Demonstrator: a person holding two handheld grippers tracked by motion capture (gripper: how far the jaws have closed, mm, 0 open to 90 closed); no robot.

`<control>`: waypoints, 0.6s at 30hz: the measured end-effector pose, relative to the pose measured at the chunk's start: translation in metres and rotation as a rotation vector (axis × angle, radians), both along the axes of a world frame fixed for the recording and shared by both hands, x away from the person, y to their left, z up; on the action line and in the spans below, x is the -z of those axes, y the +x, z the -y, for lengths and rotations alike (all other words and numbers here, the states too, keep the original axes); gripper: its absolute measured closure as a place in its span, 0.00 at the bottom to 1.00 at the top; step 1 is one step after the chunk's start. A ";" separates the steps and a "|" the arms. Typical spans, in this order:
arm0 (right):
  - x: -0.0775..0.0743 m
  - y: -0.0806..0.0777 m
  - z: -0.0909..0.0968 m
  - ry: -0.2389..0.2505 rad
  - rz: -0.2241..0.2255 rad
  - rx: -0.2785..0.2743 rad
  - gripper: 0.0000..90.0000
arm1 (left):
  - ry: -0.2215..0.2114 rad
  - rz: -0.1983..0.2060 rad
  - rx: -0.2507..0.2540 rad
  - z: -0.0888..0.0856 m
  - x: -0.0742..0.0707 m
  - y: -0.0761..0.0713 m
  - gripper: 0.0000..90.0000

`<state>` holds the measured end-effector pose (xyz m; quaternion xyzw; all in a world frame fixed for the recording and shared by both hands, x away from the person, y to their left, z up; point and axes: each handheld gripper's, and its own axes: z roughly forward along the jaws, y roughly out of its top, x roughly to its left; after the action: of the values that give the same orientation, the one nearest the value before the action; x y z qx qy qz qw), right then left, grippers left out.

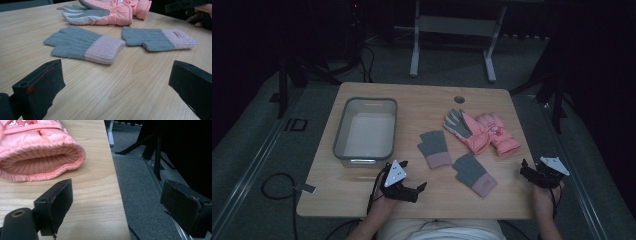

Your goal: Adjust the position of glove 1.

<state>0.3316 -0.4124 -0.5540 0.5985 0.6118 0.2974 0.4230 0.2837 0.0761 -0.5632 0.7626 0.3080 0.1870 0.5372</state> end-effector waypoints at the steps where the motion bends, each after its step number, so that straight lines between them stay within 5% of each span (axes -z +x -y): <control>1: 0.000 0.000 0.000 0.000 0.000 0.000 0.12 | 0.000 0.000 0.000 0.000 0.000 0.000 0.00; 9: -0.002 -0.002 -0.003 -0.006 -0.003 0.002 0.12 | 0.012 0.008 0.013 0.001 0.000 0.001 0.00; 18: -0.011 -0.001 -0.003 0.019 -0.061 -0.046 0.12 | 0.017 0.015 0.012 0.002 0.000 0.000 0.00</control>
<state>0.3307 -0.4096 -0.5433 0.5971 0.6351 0.2943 0.3917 0.2836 0.0744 -0.5630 0.7676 0.2977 0.1921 0.5341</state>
